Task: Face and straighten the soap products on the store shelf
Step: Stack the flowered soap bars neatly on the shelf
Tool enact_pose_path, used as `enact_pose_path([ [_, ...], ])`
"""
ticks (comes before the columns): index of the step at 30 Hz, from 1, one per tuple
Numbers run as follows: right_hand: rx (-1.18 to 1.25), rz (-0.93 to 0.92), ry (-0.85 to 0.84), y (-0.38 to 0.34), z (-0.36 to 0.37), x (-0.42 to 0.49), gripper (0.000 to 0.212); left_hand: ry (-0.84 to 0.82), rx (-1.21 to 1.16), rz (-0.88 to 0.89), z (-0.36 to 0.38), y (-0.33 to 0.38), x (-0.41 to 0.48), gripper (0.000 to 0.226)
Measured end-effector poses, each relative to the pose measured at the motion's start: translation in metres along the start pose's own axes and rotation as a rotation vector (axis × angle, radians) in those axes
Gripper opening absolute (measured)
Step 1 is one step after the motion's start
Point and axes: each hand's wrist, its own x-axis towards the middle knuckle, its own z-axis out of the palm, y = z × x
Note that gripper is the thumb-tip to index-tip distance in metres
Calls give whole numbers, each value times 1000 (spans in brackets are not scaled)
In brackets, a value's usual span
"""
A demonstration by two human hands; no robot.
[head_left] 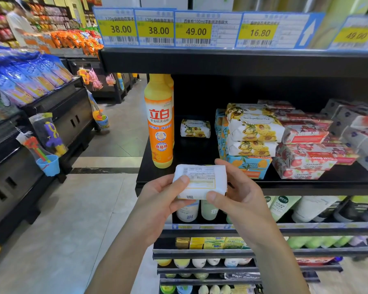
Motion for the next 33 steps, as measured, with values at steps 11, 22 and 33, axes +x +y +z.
enact_pose_path([
  [11,25,125,34,2,4,5,61,62,1,18,-4,-9,1,37],
  [22,-20,131,97,4,10,8,50,50,5,32,-6,-9,2,53],
  [33,-2,-6,57,5,6,5,50,-14,53,12,-5,-4,-1,43],
])
